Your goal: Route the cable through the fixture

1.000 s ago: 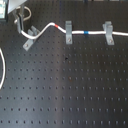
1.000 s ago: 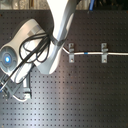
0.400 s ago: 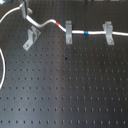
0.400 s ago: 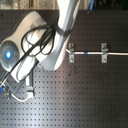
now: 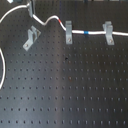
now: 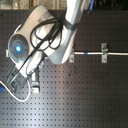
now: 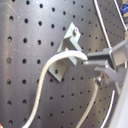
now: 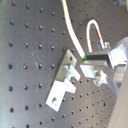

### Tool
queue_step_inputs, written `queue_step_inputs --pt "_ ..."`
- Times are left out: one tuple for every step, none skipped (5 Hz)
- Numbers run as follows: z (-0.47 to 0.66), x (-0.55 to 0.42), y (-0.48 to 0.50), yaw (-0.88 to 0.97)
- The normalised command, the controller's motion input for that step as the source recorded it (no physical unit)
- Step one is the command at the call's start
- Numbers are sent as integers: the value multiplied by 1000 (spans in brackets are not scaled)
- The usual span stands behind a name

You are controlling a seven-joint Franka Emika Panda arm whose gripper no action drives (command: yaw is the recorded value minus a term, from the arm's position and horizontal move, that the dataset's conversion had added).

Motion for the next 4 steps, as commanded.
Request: queue_step_inputs --pt "175 205 66 746" --pt "188 102 87 923" --pt "216 85 57 952" --pt "233 32 17 984"
